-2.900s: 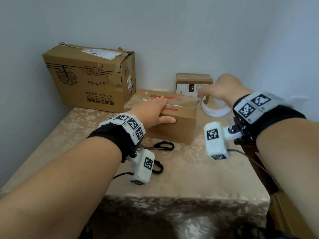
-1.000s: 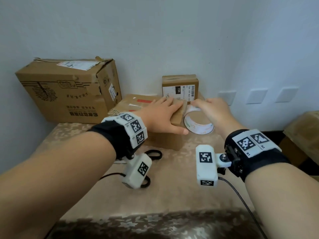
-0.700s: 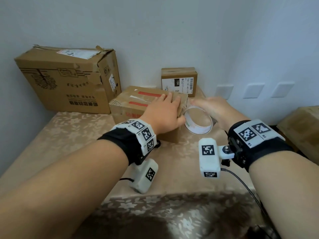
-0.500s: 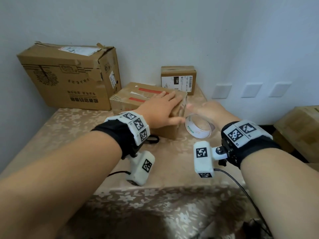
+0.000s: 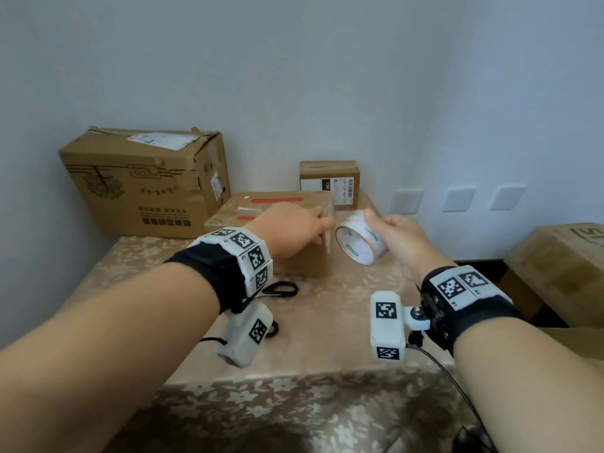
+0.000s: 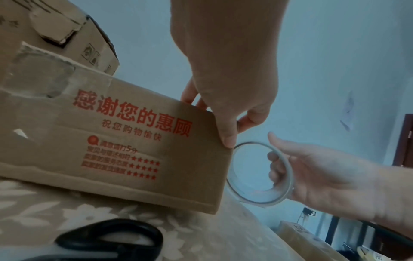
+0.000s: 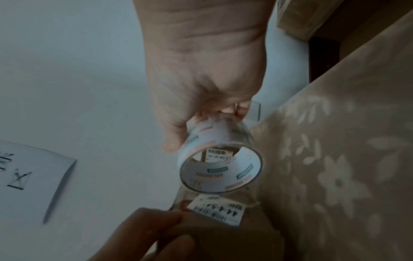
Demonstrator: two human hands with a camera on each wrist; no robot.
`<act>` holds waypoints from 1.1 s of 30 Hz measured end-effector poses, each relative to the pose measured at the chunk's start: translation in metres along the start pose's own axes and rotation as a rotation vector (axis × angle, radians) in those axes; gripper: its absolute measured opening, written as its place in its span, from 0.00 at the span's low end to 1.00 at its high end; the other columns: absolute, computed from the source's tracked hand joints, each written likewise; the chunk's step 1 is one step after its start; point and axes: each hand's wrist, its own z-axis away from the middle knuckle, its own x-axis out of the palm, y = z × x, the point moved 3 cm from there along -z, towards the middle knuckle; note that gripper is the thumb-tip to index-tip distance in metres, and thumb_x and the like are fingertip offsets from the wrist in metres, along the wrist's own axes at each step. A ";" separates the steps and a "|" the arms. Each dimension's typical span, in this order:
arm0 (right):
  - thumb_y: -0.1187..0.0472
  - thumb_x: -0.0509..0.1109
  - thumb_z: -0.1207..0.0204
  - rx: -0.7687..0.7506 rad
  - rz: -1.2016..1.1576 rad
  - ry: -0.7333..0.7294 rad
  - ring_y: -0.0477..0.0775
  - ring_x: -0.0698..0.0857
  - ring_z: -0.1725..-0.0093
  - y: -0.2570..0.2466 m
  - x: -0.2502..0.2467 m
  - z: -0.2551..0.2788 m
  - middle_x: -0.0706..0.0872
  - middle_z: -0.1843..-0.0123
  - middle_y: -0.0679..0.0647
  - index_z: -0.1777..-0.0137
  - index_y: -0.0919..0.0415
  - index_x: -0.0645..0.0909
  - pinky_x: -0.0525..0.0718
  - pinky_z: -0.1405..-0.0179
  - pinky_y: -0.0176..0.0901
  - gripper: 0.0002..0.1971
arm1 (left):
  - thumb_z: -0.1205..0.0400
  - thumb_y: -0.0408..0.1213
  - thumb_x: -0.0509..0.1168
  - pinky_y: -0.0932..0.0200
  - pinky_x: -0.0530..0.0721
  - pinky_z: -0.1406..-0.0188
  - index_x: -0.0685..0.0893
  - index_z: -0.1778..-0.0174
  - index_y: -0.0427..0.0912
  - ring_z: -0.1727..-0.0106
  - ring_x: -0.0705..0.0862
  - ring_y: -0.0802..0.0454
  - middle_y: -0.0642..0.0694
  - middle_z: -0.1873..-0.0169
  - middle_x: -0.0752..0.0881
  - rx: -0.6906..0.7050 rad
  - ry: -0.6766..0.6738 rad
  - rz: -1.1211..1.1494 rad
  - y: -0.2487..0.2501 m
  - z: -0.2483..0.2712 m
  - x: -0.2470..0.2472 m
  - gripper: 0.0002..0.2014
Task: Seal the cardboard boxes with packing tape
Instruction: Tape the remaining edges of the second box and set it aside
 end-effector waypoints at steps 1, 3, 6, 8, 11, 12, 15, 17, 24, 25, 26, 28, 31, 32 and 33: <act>0.45 0.71 0.23 -0.022 -0.022 0.031 0.51 0.79 0.65 -0.010 0.001 0.002 0.81 0.65 0.53 0.67 0.57 0.74 0.77 0.64 0.41 0.19 | 0.14 0.33 0.58 0.58 0.69 0.69 0.71 0.31 0.46 0.45 0.85 0.42 0.43 0.30 0.77 -0.002 0.039 0.018 -0.002 0.002 -0.004 0.16; 0.47 0.74 0.25 -0.088 -0.072 0.086 0.53 0.79 0.66 -0.034 0.005 0.004 0.81 0.66 0.56 0.65 0.59 0.76 0.76 0.67 0.44 0.17 | 0.14 0.34 0.58 0.57 0.65 0.71 0.72 0.34 0.45 0.49 0.85 0.43 0.48 0.46 0.81 -0.020 0.104 0.047 -0.006 0.006 -0.013 0.13; 0.48 0.77 0.29 -0.191 -0.132 0.131 0.56 0.82 0.64 -0.076 0.007 0.005 0.85 0.62 0.62 0.56 0.65 0.83 0.84 0.62 0.53 0.18 | 0.12 0.39 0.54 0.55 0.67 0.65 0.75 0.38 0.44 0.50 0.84 0.41 0.45 0.49 0.83 -0.121 0.234 0.162 -0.017 0.014 -0.032 0.10; 0.50 0.79 0.30 -0.252 -0.167 0.132 0.55 0.83 0.64 -0.105 0.007 0.005 0.85 0.62 0.61 0.54 0.67 0.84 0.84 0.61 0.51 0.18 | 0.12 0.40 0.53 0.56 0.68 0.65 0.76 0.44 0.43 0.55 0.83 0.41 0.43 0.57 0.83 -0.243 0.376 0.290 -0.031 0.022 -0.046 0.09; 0.51 0.78 0.28 -0.333 -0.158 0.111 0.49 0.81 0.64 -0.138 0.011 0.001 0.83 0.64 0.54 0.55 0.66 0.85 0.79 0.61 0.39 0.16 | 0.13 0.37 0.55 0.58 0.68 0.70 0.76 0.55 0.37 0.64 0.80 0.45 0.46 0.68 0.80 -0.452 0.447 0.472 -0.059 0.038 -0.046 0.09; 0.51 0.77 0.28 -0.353 -0.140 0.092 0.47 0.80 0.65 -0.146 0.015 0.001 0.82 0.65 0.52 0.58 0.64 0.84 0.77 0.63 0.36 0.14 | 0.13 0.39 0.57 0.57 0.70 0.69 0.77 0.55 0.36 0.63 0.82 0.44 0.46 0.68 0.79 -0.468 0.402 0.467 -0.062 0.043 -0.041 0.11; 0.50 0.76 0.27 -0.381 -0.108 0.078 0.46 0.80 0.65 -0.159 0.030 0.002 0.82 0.66 0.49 0.60 0.61 0.83 0.76 0.64 0.35 0.13 | 0.14 0.54 0.54 0.56 0.76 0.58 0.77 0.40 0.43 0.48 0.84 0.43 0.46 0.54 0.85 -0.429 0.257 0.606 -0.051 0.053 -0.024 0.19; 0.50 0.77 0.28 -0.371 -0.142 0.097 0.47 0.81 0.64 -0.161 0.035 0.002 0.82 0.66 0.50 0.62 0.59 0.83 0.78 0.63 0.38 0.13 | 0.17 0.58 0.57 0.60 0.73 0.47 0.65 0.22 0.46 0.34 0.79 0.46 0.44 0.32 0.80 -0.357 0.183 0.727 -0.040 0.052 -0.019 0.30; 0.50 0.75 0.25 -0.371 -0.265 0.003 0.55 0.87 0.63 -0.170 0.050 0.008 0.87 0.65 0.56 0.62 0.60 0.83 0.87 0.54 0.52 0.13 | 0.27 0.71 0.59 0.54 0.76 0.38 0.59 0.19 0.48 0.30 0.77 0.48 0.47 0.26 0.75 -0.438 0.290 0.781 -0.060 0.053 -0.032 0.45; 0.51 0.74 0.24 -0.372 -0.292 -0.035 0.56 0.88 0.63 -0.175 0.055 0.010 0.88 0.64 0.57 0.60 0.61 0.84 0.88 0.54 0.54 0.13 | 0.28 0.73 0.58 0.55 0.78 0.40 0.63 0.22 0.49 0.32 0.79 0.49 0.48 0.28 0.77 -0.464 0.335 0.804 -0.064 0.055 -0.035 0.44; 0.51 0.74 0.24 -0.374 -0.313 -0.069 0.57 0.88 0.62 -0.179 0.061 0.012 0.88 0.64 0.58 0.59 0.63 0.84 0.89 0.54 0.56 0.13 | 0.28 0.73 0.59 0.53 0.80 0.41 0.66 0.24 0.49 0.36 0.81 0.49 0.49 0.31 0.79 -0.493 0.372 0.843 -0.067 0.058 -0.038 0.42; 0.52 0.75 0.25 -0.383 -0.322 -0.115 0.60 0.89 0.61 -0.188 0.074 0.016 0.89 0.62 0.61 0.56 0.66 0.84 0.89 0.52 0.61 0.14 | 0.26 0.70 0.60 0.46 0.85 0.46 0.67 0.27 0.50 0.41 0.82 0.50 0.50 0.36 0.80 -0.553 0.417 0.981 -0.074 0.063 -0.038 0.37; 0.52 0.78 0.28 -0.357 -0.280 -0.182 0.67 0.89 0.57 -0.193 0.091 0.021 0.89 0.61 0.64 0.57 0.66 0.85 0.87 0.51 0.70 0.15 | 0.19 0.55 0.62 0.51 0.86 0.66 0.65 0.27 0.51 0.46 0.83 0.48 0.51 0.40 0.78 -0.626 0.449 1.205 -0.079 0.070 -0.031 0.26; 0.52 0.78 0.28 -0.347 -0.259 -0.198 0.68 0.89 0.58 -0.192 0.095 0.021 0.88 0.61 0.65 0.59 0.65 0.84 0.87 0.51 0.70 0.14 | 0.18 0.52 0.62 0.52 0.86 0.67 0.65 0.27 0.50 0.45 0.83 0.47 0.49 0.39 0.78 -0.635 0.446 1.236 -0.081 0.070 -0.026 0.25; 0.52 0.78 0.28 -0.346 -0.232 -0.196 0.66 0.89 0.59 -0.191 0.099 0.021 0.88 0.62 0.64 0.61 0.64 0.83 0.88 0.52 0.67 0.14 | 0.18 0.51 0.62 0.50 0.86 0.63 0.66 0.27 0.49 0.43 0.82 0.46 0.48 0.37 0.78 -0.634 0.445 1.265 -0.083 0.070 -0.021 0.25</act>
